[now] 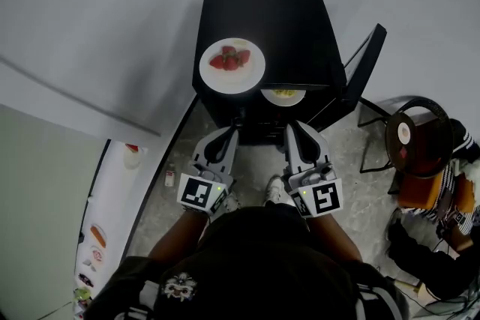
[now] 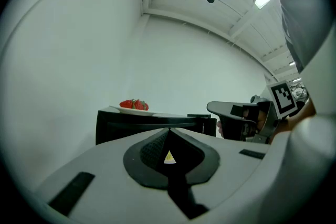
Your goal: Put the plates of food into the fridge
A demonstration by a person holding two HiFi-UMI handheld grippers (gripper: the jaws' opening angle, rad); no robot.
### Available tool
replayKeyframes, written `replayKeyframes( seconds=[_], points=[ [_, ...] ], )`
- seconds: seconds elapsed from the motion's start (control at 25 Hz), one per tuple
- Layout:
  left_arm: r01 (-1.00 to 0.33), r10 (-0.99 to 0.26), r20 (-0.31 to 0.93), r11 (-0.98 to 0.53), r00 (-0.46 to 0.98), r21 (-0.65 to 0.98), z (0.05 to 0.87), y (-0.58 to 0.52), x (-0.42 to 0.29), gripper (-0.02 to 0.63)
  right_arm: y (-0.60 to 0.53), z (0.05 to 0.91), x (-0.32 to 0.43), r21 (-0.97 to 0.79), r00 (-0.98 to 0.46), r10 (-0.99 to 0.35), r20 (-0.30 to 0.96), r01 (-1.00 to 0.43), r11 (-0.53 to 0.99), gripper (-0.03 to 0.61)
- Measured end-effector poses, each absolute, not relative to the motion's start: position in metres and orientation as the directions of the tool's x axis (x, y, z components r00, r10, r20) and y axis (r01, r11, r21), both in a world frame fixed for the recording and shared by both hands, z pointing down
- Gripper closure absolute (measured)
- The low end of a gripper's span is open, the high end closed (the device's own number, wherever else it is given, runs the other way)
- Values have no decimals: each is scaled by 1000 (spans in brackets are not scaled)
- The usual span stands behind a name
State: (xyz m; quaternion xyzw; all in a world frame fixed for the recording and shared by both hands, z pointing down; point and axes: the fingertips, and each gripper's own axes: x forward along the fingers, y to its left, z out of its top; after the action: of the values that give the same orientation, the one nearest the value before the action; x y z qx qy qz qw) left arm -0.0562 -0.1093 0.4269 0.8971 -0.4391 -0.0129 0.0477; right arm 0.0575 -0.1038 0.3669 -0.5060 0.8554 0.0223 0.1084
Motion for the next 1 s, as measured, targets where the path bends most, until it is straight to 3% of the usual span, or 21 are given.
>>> replayKeyframes(
  seconds=[0.16, 0.44, 1.0],
  points=[
    [-796, -798, 4, -601, 603, 79, 417, -113, -53, 592, -103, 357, 55, 52, -474, -856, -206, -879, 474, 545],
    [-786, -788, -8, -614, 615, 69, 407, -112, -44, 592, -105, 360, 59, 96, -475, -858, -198, -880, 465, 545],
    [-799, -812, -35, -580, 583, 161, 396, -123, -54, 592, -111, 366, 57, 66, -479, -859, -182, -878, 475, 545]
  ],
)
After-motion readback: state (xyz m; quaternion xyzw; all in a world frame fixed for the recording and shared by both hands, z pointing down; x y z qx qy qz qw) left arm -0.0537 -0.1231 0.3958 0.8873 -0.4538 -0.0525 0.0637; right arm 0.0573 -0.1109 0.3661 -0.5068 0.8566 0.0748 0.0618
